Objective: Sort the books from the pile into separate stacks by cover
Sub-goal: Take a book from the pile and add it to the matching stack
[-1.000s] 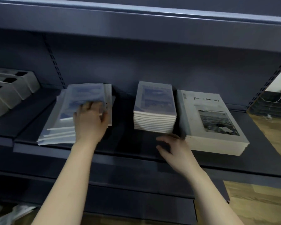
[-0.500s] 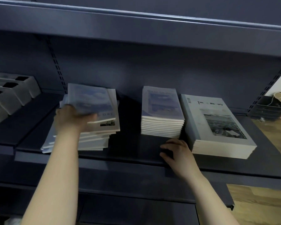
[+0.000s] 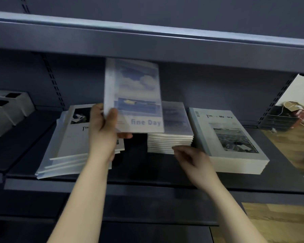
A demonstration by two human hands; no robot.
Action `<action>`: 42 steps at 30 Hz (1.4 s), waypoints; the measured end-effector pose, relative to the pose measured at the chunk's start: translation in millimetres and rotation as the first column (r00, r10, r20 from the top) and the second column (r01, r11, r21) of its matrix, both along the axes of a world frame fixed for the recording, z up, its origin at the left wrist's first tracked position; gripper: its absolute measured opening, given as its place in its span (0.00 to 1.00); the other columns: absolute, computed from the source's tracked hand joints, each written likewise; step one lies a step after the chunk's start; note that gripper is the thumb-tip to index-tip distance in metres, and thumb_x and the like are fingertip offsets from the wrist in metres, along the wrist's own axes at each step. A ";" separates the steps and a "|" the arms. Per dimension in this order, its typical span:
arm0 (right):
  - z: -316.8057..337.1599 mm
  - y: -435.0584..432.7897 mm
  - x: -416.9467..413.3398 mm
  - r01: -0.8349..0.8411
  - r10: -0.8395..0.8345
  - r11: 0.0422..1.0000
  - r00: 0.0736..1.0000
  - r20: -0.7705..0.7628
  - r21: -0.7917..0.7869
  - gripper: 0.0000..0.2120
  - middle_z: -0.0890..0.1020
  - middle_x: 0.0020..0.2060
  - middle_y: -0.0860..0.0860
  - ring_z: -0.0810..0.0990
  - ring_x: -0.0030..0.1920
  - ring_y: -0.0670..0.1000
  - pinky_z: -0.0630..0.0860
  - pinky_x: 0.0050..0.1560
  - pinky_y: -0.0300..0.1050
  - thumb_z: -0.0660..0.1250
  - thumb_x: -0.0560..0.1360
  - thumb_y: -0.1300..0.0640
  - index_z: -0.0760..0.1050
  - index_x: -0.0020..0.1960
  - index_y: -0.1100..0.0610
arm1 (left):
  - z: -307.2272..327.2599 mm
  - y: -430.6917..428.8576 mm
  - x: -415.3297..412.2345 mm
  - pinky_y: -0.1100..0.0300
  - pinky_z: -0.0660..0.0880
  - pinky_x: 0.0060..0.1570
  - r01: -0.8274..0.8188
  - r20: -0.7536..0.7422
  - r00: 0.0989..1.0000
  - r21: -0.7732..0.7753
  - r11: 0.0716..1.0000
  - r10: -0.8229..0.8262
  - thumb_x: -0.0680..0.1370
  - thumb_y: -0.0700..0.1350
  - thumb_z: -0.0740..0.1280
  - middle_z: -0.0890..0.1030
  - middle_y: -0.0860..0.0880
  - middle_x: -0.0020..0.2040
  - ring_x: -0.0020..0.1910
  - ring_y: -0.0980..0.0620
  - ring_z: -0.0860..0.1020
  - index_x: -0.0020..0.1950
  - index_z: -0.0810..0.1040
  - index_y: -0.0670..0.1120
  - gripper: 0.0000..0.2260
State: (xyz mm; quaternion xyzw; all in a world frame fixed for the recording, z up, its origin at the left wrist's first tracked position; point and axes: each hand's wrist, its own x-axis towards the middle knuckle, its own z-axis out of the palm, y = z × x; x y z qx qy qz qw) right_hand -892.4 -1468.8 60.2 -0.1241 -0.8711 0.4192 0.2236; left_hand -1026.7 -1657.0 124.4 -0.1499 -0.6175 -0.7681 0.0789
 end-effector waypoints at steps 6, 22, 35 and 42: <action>39.7 -1.8 -7.2 -0.068 -0.026 0.795 0.989 -0.146 -0.603 0.09 0.84 0.46 0.54 0.84 0.45 0.54 0.82 0.43 0.49 0.59 0.80 0.53 0.77 0.53 0.54 | -17.6 40.6 28.6 0.61 0.75 0.26 0.225 0.066 0.972 0.036 0.974 -0.227 0.82 0.45 0.59 0.78 0.48 0.49 0.41 0.51 0.80 0.53 0.68 0.50 0.01; 27.3 24.2 -16.1 0.186 -0.224 0.685 0.974 0.039 -0.704 0.06 0.79 0.48 0.59 0.80 0.49 0.57 0.80 0.34 0.39 0.62 0.79 0.62 0.74 0.53 0.64 | -101.0 26.3 15.8 0.62 0.66 0.41 -0.174 -0.361 0.910 -0.779 0.603 -0.204 0.80 0.42 0.59 0.71 0.50 0.47 0.44 0.52 0.71 0.48 0.75 0.43 0.06; 28.2 21.4 1.6 0.192 -0.220 0.947 0.972 0.084 0.256 0.25 0.75 0.54 0.47 0.71 0.51 0.44 0.64 0.47 0.32 0.78 0.63 0.47 0.76 0.58 0.49 | -129.1 30.0 12.3 0.57 0.71 0.40 -0.314 -0.454 0.864 -0.824 0.472 -0.217 0.78 0.50 0.53 0.76 0.49 0.44 0.41 0.50 0.74 0.48 0.75 0.47 0.14; 32.4 24.0 -17.0 0.203 -0.238 0.932 0.967 0.087 0.299 0.25 0.79 0.57 0.50 0.75 0.55 0.49 0.60 0.42 0.28 0.75 0.67 0.48 0.77 0.62 0.53 | -131.8 29.4 10.8 0.59 0.68 0.43 -0.311 -0.442 0.868 -0.839 0.446 -0.226 0.77 0.52 0.52 0.76 0.51 0.45 0.43 0.51 0.73 0.46 0.76 0.49 0.14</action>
